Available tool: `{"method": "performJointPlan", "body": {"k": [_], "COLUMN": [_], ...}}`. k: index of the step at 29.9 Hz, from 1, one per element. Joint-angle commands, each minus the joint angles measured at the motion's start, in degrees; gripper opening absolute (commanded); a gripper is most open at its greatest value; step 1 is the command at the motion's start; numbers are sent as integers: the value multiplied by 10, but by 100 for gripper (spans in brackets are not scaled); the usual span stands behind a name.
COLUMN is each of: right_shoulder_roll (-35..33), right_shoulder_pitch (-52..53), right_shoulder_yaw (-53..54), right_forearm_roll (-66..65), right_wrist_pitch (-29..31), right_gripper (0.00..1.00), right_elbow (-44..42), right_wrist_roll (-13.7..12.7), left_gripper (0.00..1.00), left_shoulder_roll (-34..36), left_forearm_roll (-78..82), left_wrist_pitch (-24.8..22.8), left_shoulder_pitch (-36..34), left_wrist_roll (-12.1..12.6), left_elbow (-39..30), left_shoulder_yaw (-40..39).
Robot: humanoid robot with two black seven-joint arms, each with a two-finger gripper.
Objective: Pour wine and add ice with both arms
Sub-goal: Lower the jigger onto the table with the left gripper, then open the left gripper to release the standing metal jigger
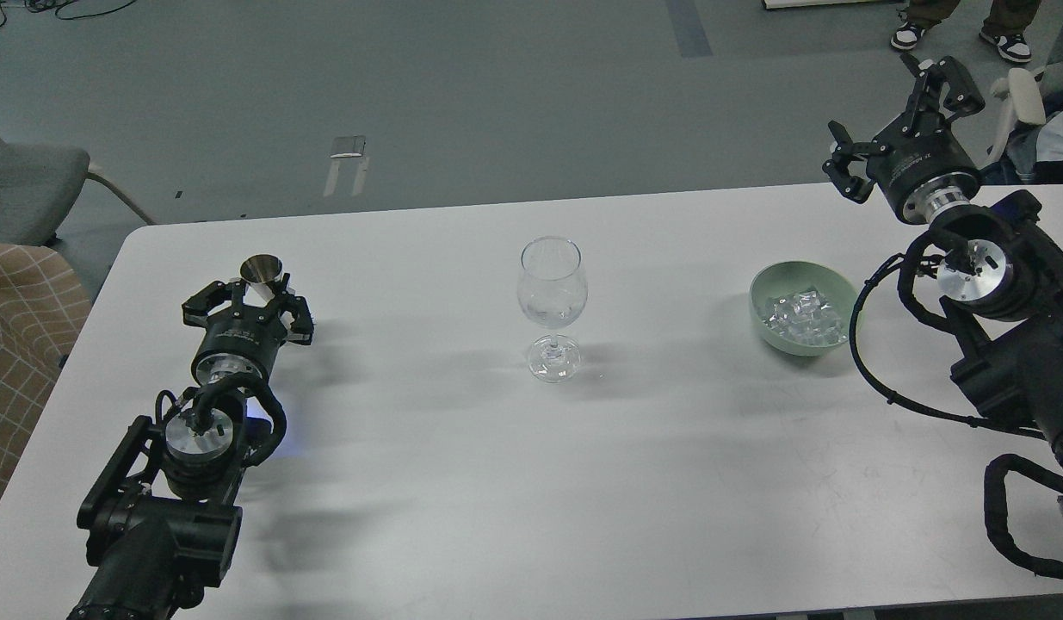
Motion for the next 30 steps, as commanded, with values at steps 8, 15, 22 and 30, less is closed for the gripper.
{"method": "performJointPlan", "body": {"k": [8, 15, 22, 30], "right_shoulder_roll": [-1, -1, -1, -1], "right_shoulder_pitch": [1, 1, 2, 2], "right_shoulder_yaw": [0, 0, 0, 0], "right_forearm_roll": [0, 0, 0, 0], "right_wrist_pitch": [0, 0, 0, -1], "right_gripper": [100, 100, 100, 100], "right_elbow": [0, 0, 0, 0], "right_wrist_roll": [0, 0, 0, 0], "left_gripper": [55, 59, 70, 81], "left_shoulder_roll": [0, 0, 0, -1], "left_forearm_roll": [1, 0, 1, 0], "left_wrist_pitch": [0, 0, -1, -2], "left_shoulder_pitch": [0, 0, -1, -2], "left_wrist_roll": [-1, -1, 0, 2], "left_elbow": [0, 0, -5, -7], "left_shoulder_yaw": [0, 0, 0, 0]}}
